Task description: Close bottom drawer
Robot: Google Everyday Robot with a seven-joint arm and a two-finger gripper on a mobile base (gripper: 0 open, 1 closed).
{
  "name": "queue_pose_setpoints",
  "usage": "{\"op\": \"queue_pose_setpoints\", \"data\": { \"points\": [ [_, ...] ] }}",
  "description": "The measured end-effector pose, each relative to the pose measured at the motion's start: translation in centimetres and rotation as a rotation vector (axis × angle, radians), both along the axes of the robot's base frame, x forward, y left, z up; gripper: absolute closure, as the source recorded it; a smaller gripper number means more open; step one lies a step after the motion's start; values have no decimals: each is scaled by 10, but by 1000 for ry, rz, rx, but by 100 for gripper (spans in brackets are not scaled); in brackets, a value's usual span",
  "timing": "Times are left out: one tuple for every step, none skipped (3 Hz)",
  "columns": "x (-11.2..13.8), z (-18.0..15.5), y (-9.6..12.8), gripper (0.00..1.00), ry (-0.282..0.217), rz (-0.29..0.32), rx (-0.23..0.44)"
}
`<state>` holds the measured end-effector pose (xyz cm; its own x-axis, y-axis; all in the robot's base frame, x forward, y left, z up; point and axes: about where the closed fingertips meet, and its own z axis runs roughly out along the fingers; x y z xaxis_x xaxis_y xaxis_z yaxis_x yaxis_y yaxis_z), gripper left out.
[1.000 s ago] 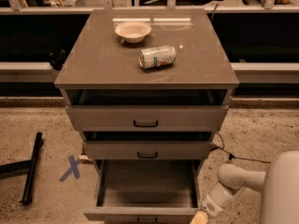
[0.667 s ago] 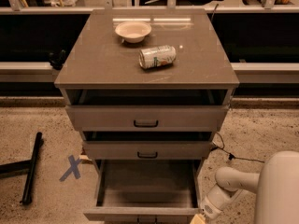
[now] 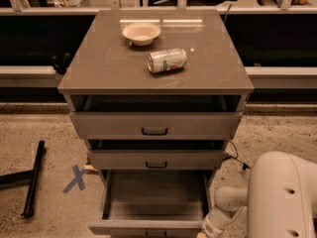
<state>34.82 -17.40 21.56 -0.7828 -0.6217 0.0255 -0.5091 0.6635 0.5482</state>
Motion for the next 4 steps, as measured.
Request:
{"op": "queue_pose_setpoints", "data": {
  "points": [
    [8,-22,-2,100,-41,-43,-31],
    [26,-41,-5,100,-104,-110,-31],
    [40,-50,-2,100,-144,-149,-28],
    [40,-50,-2,100,-144,-149,-28]
  ]
}}
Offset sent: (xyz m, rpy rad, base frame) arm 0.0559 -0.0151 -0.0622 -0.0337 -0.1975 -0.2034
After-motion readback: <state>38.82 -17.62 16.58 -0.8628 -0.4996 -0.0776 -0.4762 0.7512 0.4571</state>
